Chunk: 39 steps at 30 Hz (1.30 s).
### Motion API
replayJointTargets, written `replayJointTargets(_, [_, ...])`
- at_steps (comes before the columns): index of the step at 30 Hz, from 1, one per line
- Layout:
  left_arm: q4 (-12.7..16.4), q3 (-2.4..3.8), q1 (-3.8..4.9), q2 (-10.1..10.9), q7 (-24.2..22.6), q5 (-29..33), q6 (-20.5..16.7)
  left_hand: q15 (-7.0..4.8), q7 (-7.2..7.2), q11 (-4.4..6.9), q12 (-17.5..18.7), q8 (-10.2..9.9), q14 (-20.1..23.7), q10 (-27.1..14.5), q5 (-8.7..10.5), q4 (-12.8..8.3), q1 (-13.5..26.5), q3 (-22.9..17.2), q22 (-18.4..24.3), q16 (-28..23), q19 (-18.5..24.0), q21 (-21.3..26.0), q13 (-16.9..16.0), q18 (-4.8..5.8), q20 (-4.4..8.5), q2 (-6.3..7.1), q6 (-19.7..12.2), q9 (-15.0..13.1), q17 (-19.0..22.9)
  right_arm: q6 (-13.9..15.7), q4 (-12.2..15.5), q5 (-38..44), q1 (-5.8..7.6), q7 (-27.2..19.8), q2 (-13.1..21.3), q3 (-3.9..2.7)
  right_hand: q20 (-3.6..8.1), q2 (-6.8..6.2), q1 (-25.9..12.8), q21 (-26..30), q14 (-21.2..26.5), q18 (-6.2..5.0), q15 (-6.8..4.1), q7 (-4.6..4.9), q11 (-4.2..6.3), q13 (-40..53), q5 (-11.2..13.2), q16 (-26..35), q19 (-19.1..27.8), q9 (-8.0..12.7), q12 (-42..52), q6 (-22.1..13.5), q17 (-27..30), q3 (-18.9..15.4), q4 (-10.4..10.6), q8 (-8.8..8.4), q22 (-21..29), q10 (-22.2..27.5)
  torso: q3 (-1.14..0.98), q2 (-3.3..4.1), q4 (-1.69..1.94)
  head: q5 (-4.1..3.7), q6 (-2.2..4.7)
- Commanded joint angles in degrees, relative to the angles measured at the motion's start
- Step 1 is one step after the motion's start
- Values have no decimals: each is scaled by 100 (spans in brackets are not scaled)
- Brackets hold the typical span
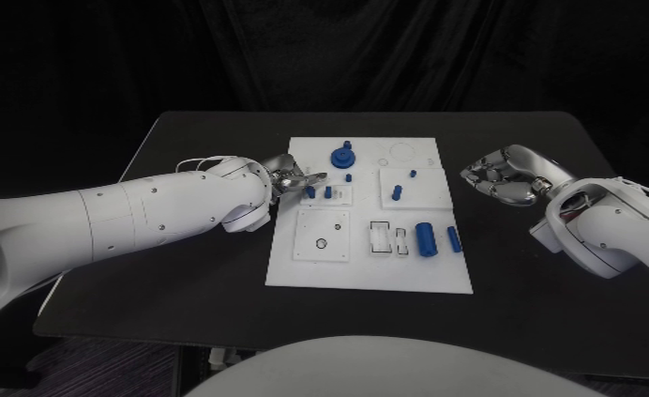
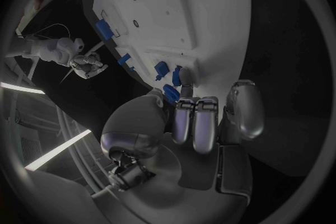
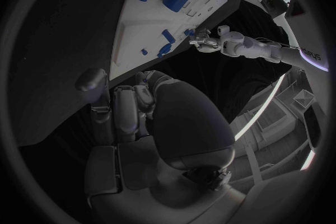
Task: Assemble the parts on the task board
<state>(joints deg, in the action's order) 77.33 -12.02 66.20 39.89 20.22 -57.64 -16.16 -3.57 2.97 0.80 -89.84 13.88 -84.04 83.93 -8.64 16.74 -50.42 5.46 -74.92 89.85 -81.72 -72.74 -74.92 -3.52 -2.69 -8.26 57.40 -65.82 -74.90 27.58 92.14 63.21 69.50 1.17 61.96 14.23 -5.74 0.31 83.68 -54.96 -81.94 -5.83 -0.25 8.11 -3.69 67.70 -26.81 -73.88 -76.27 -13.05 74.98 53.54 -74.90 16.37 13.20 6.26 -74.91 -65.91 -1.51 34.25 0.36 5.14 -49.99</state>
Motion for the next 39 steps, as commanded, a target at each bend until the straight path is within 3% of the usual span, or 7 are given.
replayJointTargets(1, [16, -8, -24, -18, -207, 32, -60, -24, -24, 37, -16, 59, -596, 607, -38, 1, -72, 55, -1015, 15, -43, -40, -1508, -24, 5, -29, -26, -42, -1510, 1, 9, 12, -16, 65, 1, -4, -15, -40, 18, 0, 13, -79, 8, 17, -5, -4, -34, 8, 29, 8, -11, 20, -159, 43, 4, -36, -623, 8, 0, 0, 0, -4, -1])
replayJointTargets(6, [6, -7, -24, -30, -237, 32, -86, -41, -53, 59, -16, 224, -596, 607, -94, 1, -149, 184, -1021, 15, -54, -71, -1508, -19, 18, -108, 0, -182, -1510, 4, 14, 12, -17, 63, 6, -4, -15, -38, 18, 5, 12, -80, 8, 16, -4, -3, -35, 8, 30, 9, -10, 19, -158, 48, 0, -38, -622, 6, 1, -1, 2, -9, -1])
replayJointTargets(15, [-19, -7, -24, -39, -171, 32, -97, -107, -145, 135, -16, 833, -596, 607, -402, 5, -364, 609, -1044, 15, -94, -176, -1508, -2, 78, -364, -72, -919, -1510, 1, 19, 12, -17, 68, 17, -4, -15, -38, 18, 5, 12, -80, 8, 16, -4, -3, -35, 8, 30, 9, -10, 19, -158, 48, 0, -38, -622, 6, 0, 1, -1, -1, -1])
replayJointTargets(22, [-24, -7, -24, -26, -110, 32, -39, -133, -179, 165, -16, 1085, -596, 607, -1487, 5, -654, 755, -1036, 15, -76, -160, -1508, -7, 105, -512, -246, -1066, -1510, 0, 19, 12, -18, 69, 18, -4, -15, -38, 18, 5, 12, -80, 8, 16, -4, -3, -35, 8, 30, 9, -10, 19, -158, 48, 0, -38, -622, 6, 0, 0, 1, -4, -1])
replayJointTargets(26, [-24, -7, -24, -27, -108, 32, -9, -149, -203, 186, -16, 1159, -596, 607, -2563, -7, -1086, 609, -1033, 15, -64, -153, -1508, -9, 120, -402, -381, -1057, -1510, -2, 18, 12, -19, 70, 15, -4, -15, -38, 18, 5, 12, -80, 8, 16, -4, -3, -35, 8, 30, 9, -10, 19, -158, 48, 0, -38, -622, 6, 0, -1, 0, 0, -1])
replayJointTargets(28, [-22, -7, -24, -28, -111, 32, 9, -155, -212, 198, -16, 1178, -596, 607, -2770, -11, -1282, 490, -1029, 15, -57, -144, -1508, -12, 127, -304, -417, -1054, -1510, -2, 18, 12, -20, 70, 13, -4, -15, -38, 18, 5, 12, -80, 8, 16, -4, -3, -35, 8, 30, 9, -10, 19, -158, 48, 0, -38, -622, 6, -1, -1, 1, 3, -1])
replayJointTargets(39, [-5, -7, -24, -23, -147, 32, 71, -166, -222, 208, -16, 1138, -596, 607, -3087, -22, -1833, -44, -1031, 15, -52, -152, -1508, -10, 138, 85, -482, -1024, -1510, -6, 14, 12, -22, 71, 9, -4, -15, -38, 18, 5, 12, -80, 8, 16, -4, -3, -35, 8, 30, 9, -10, 19, -158, 48, 0, -38, -622, 6, 0, -1, 0, 11, -1])
